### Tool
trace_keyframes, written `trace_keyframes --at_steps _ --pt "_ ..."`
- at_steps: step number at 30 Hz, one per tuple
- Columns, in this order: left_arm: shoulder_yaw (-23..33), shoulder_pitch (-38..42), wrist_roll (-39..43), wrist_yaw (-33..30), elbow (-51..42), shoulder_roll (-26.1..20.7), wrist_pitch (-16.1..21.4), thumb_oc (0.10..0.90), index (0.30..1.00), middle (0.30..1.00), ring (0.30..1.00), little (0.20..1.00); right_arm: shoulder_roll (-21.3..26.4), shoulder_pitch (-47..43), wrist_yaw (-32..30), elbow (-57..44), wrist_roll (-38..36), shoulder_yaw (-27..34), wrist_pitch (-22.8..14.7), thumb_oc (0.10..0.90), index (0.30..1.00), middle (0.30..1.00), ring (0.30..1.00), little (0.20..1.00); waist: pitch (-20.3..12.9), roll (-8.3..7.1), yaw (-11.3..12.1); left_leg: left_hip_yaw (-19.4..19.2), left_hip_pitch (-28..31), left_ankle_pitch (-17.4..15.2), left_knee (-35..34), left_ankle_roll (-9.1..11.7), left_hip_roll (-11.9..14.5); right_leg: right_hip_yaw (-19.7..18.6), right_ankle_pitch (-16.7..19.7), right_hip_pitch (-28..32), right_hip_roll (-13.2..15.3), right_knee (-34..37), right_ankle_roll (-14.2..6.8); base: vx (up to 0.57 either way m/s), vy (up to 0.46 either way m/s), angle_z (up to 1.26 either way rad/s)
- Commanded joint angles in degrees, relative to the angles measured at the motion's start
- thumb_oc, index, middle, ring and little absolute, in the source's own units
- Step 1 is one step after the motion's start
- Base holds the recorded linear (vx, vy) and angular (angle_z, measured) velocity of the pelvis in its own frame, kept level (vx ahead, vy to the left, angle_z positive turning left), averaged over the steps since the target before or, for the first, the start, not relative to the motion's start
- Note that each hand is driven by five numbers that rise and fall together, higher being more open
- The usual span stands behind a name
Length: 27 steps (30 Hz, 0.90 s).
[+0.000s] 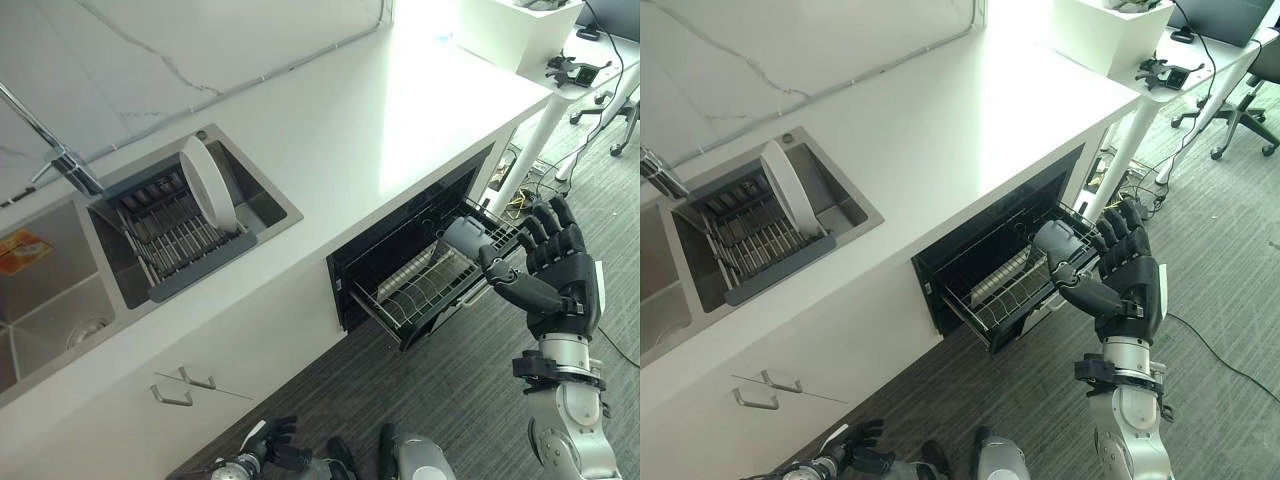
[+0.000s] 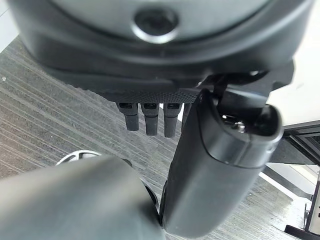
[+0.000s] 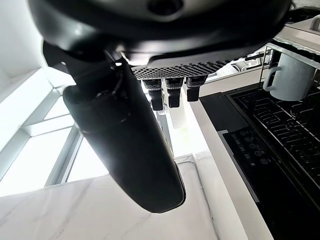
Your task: Place the dishes in the dishwasher.
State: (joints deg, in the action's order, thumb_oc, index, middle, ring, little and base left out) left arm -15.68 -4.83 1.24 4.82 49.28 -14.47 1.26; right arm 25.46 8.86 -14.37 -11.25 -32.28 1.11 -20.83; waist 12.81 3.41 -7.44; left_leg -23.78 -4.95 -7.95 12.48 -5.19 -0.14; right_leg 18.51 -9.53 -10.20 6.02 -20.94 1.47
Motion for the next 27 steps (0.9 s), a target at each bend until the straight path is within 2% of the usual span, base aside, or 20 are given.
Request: trace_keyframes --at_steps 1,2,4,5,6,7,9,11,13,16,18,19,20,21,22,23,25,27 --pt "0.2 0.4 -2.4 -2.6 1.2 -1.4 0.9 0.800 0.900 0.900 0.900 0.900 1.9 -5.8 1.7 -4.5 -0.6 4.6 -4.7 0.800 0.900 0.900 0.900 0.900 -1.0 -2.20 0.8 3.2 1.9 -8.2 4.7 5.1 1.4 -0.3 -4.4 4.0 1.0 3.8 -5.9 -0.01 -0.036 0.21" --pt "0.3 0.5 -2.0 -2.9 1.4 -1.3 0.9 0.800 0.900 0.900 0.900 0.900 1.9 -5.7 1.8 -4.5 -0.6 4.6 -4.7 0.800 0.900 0.900 0.900 0.900 -1.0 -2.41 0.8 3.1 2.2 -8.1 4.7 5.1 1.3 -0.3 -4.5 4.0 1.1 3.8 -5.8 0.01 -0.045 0.14" --pt "0.7 0.8 -1.1 -3.8 2.3 -0.8 1.1 0.800 0.900 0.900 0.900 0.900 2.3 -5.5 2.3 -4.4 -0.5 4.5 -4.8 0.800 0.900 0.900 0.900 0.900 -0.8 -3.79 1.3 3.2 3.0 -7.4 4.7 5.4 -0.1 -0.9 -4.5 4.5 2.3 3.8 -5.4 0.06 -0.044 0.05" --pt "1.2 0.8 -1.2 -4.0 2.9 -0.4 1.7 0.800 0.900 0.900 0.900 0.900 2.7 -5.4 3.0 -3.9 -1.0 4.5 -5.1 0.800 0.900 0.900 0.900 0.900 -0.3 -4.76 2.2 4.9 2.4 -4.8 5.8 6.1 -1.1 -1.9 -4.4 5.1 2.9 3.8 -5.1 0.10 -0.017 0.02" --pt "1.4 0.6 -1.3 -4.0 3.0 -0.2 1.8 0.800 0.900 0.900 0.900 0.900 2.8 -5.7 3.7 -3.3 -1.3 4.4 -5.1 0.800 0.900 0.900 0.900 0.900 0.0 -4.72 2.9 6.9 1.3 -4.6 6.2 6.1 -1.9 -2.7 -4.2 5.2 2.5 3.8 -5.1 0.12 0.042 -0.01" --pt "1.6 0.1 -1.4 -4.1 2.6 0.0 1.7 0.800 0.900 0.900 0.900 0.900 2.9 -6.5 4.5 -2.8 -1.6 3.9 -4.7 0.800 0.900 0.900 0.900 0.900 0.4 -4.31 3.7 9.5 0.7 -5.1 4.7 5.7 -2.9 -3.9 -4.0 5.3 1.7 3.8 -5.3 0.09 0.103 -0.07" --pt "2.1 -0.7 -1.7 -4.1 2.1 0.3 1.6 0.800 0.900 0.900 0.900 0.900 2.7 -7.5 4.5 -2.6 -1.0 2.9 -4.2 0.800 0.900 0.900 0.900 0.900 0.5 -2.97 4.3 11.6 -2.7 -4.0 4.7 6.2 -1.7 -4.9 -4.2 5.0 -0.2 3.8 -5.5 0.07 0.138 -0.30" --pt "1.8 -0.8 -1.8 -4.2 2.8 0.7 2.2 0.800 0.900 0.900 0.900 0.900 2.4 -8.1 3.3 -3.3 0.2 1.6 -3.6 0.800 0.900 0.900 0.900 0.900 1.3 -2.07 5.0 11.7 -7.6 -0.8 4.7 7.4 0.1 -6.0 -5.1 6.3 -1.5 3.8 -5.3 0.11 0.177 -0.36" --pt "1.9 -0.3 -1.2 -4.1 4.9 1.0 3.2 0.800 0.900 0.900 0.900 0.900 2.5 -8.9 2.6 -2.7 0.7 0.4 -3.4 0.800 0.900 0.900 0.900 0.900 1.0 -2.08 5.4 10.9 -9.0 -0.3 4.7 6.8 0.7 -6.3 -6.3 7.2 -1.4 3.8 -5.3 0.12 0.192 -0.16" --pt "2.2 0.0 -0.9 -4.5 6.2 0.8 3.7 0.800 0.900 0.900 0.900 0.900 2.0 -8.2 4.3 -2.9 -0.2 0.0 -2.9 0.800 0.900 0.900 0.900 0.900 0.2 -1.93 5.2 11.1 -7.6 -2.3 4.7 5.6 0.9 -5.0 -6.8 8.3 -1.1 3.8 -5.9 0.14 0.162 -0.44" --pt "2.1 -0.3 -1.8 -5.5 5.1 0.2 3.4 0.800 0.900 0.900 0.900 0.900 1.4 -8.6 5.6 -2.7 -1.4 -0.5 -2.9 0.800 0.900 0.900 0.900 0.900 -0.4 -1.49 5.8 11.1 -5.7 -4.1 4.7 4.3 1.0 -2.3 -6.6 9.5 -1.7 3.8 -5.8 0.14 0.131 -0.64" --pt "1.8 0.1 -2.7 -5.9 4.8 -0.3 3.2 0.800 0.900 0.900 0.900 0.900 1.0 -8.8 5.8 -2.9 -1.4 -0.8 -3.3 0.800 0.900 0.900 0.900 0.900 -0.2 -0.95 5.5 11.7 -5.4 -4.4 4.7 3.6 1.1 -2.1 -5.7 10.3 -3.8 3.8 -5.6 0.13 0.084 -0.52" --pt "1.6 0.3 -2.9 -6.2 4.8 -0.5 3.1 0.800 0.900 0.900 0.900 0.900 0.8 -8.8 5.9 -3.0 -1.3 -1.0 -3.4 0.800 0.900 0.900 0.900 0.900 -0.1 -0.56 5.1 12.3 -5.2 -4.7 4.7 3.2 1.2 -2.3 -4.0 10.5 -4.5 3.8 -5.8 0.08 0.035 -0.19" --pt "1.2 0.5 -2.7 -6.7 4.9 -0.8 2.7 0.800 0.900 0.900 0.900 0.900 0.5 -8.8 6.0 -3.2 -1.4 -1.4 -3.4 0.800 0.900 0.900 0.900 0.900 0.2 -0.11 4.6 13.6 -4.8 -5.1 4.7 2.4 0.9 -3.2 -2.0 8.1 -4.4 0.4 -6.6 0.04 -0.027 0.07" --pt "0.8 0.8 -2.2 -7.2 5.0 -1.1 2.4 0.800 0.900 0.900 0.900 0.900 0.1 -8.7 6.5 -3.2 -1.5 -1.6 -3.4 0.800 0.900 0.900 0.900 0.900 0.6 0.03 4.2 14.6 -4.2 -5.6 4.7 2.1 0.6 -3.7 -1.2 6.5 -3.2 -0.7 -7.1 0.02 -0.131 0.22" --pt "0.5 1.4 -2.0 -7.2 5.1 -1.5 2.5 0.800 0.900 0.900 0.900 0.900 0.0 -8.8 7.1 -2.8 -1.2 -1.7 -4.1 0.800 0.900 0.900 0.900 0.900 0.8 0.22 4.2 15.3 -3.6 -5.6 4.7 2.5 0.9 -3.5 0.0 5.9 0.0 2.9 -7.9 0.01 -0.186 0.34" --pt "0.3 1.9 -1.7 -7.2 5.2 -1.9 3.0 0.800 0.900 0.900 0.900 0.900 0.0 -9.5 7.6 -2.1 -0.7 -1.8 -5.3 0.800 0.900 0.900 0.900 0.900 1.6 -0.21 3.9 15.7 -3.3 -6.1 4.7 2.7 0.8 -5.7 1.9 3.1 4.1 3.8 -9.5 -0.06 -0.205 0.33" --pt "0.1 2.6 -1.1 -7.3 4.6 -2.6 2.9 0.800 0.900 0.900 0.900 0.900 0.0 -10.6 8.0 -1.5 -0.3 -1.7 -5.8 0.800 0.900 0.900 0.900 0.900 2.2 -0.63 3.7 15.7 -3.6 -6.6 4.7 3.2 1.7 -7.8 3.0 0.6 6.8 3.8 -10.8 -0.10 -0.257 0.26"
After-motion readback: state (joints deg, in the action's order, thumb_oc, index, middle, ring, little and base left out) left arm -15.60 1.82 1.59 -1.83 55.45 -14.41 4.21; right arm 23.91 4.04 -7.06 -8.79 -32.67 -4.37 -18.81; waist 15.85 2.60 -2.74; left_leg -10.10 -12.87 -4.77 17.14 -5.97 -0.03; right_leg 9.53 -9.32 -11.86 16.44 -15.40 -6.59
